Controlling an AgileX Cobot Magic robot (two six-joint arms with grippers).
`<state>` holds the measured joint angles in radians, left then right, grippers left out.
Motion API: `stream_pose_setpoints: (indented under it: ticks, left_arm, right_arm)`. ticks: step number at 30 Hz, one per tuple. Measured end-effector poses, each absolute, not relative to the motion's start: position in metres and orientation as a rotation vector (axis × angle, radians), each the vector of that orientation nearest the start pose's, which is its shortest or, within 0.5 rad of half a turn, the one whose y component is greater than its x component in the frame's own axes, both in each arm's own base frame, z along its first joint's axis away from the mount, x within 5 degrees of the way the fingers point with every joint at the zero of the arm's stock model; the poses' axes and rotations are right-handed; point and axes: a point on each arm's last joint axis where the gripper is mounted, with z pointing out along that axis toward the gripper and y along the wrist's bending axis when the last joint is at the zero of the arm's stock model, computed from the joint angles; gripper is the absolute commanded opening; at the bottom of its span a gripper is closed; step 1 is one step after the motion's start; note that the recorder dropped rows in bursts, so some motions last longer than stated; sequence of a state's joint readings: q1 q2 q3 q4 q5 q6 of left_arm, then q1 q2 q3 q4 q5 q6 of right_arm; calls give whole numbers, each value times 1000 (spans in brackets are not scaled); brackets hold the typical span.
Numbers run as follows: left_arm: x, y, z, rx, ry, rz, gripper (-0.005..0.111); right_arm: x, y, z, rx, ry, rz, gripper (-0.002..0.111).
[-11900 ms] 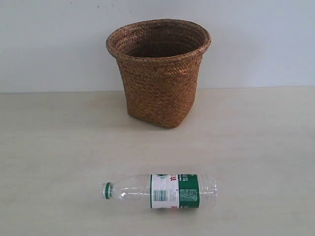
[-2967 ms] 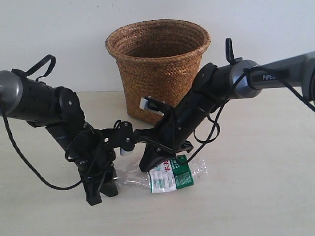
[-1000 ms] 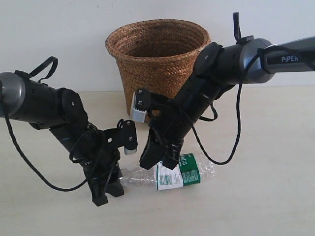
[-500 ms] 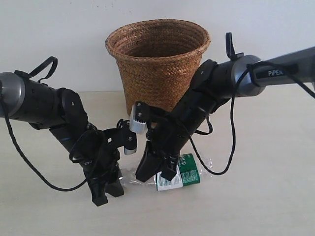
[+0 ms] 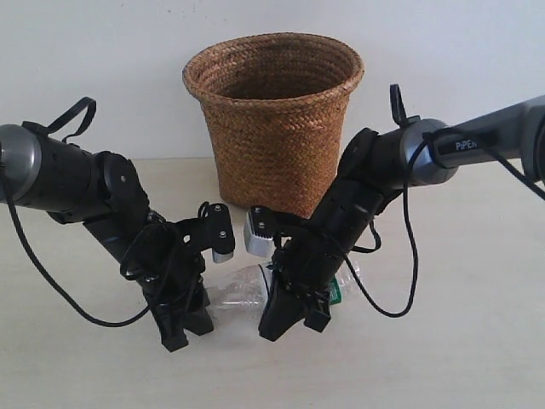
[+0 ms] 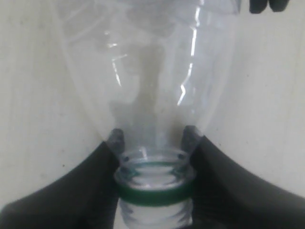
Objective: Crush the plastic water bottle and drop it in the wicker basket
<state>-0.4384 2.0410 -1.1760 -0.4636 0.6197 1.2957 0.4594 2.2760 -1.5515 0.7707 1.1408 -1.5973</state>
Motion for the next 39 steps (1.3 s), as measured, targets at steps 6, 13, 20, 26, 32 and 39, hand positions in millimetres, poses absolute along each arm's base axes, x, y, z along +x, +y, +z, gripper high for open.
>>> stream_pose_setpoints:
  ticks: [6, 13, 20, 26, 32, 39]
  left_arm:
    - [329, -181, 111, 1826, 2200, -303, 4]
    - [328, -181, 111, 1949, 2089, -287, 4]
    - [328, -181, 111, 2006, 2024, -278, 4]
    - [328, -181, 111, 2007, 2024, -282, 4]
    - [327, -181, 111, 2007, 2032, -293, 4]
    - [327, -181, 111, 2008, 2038, -300, 4]
  right_arm:
    - [350, 240, 142, -2027, 1823, 973, 0]
    - [342, 229, 205, -2029, 1803, 807, 0]
    - [349, 240, 186, -1942, 2027, 497, 0]
    - [353, 244, 163, -1942, 2079, 496, 0]
    - [358, 246, 144, -1931, 2118, 536, 0]
    - [359, 244, 138, -1918, 2146, 578, 0]
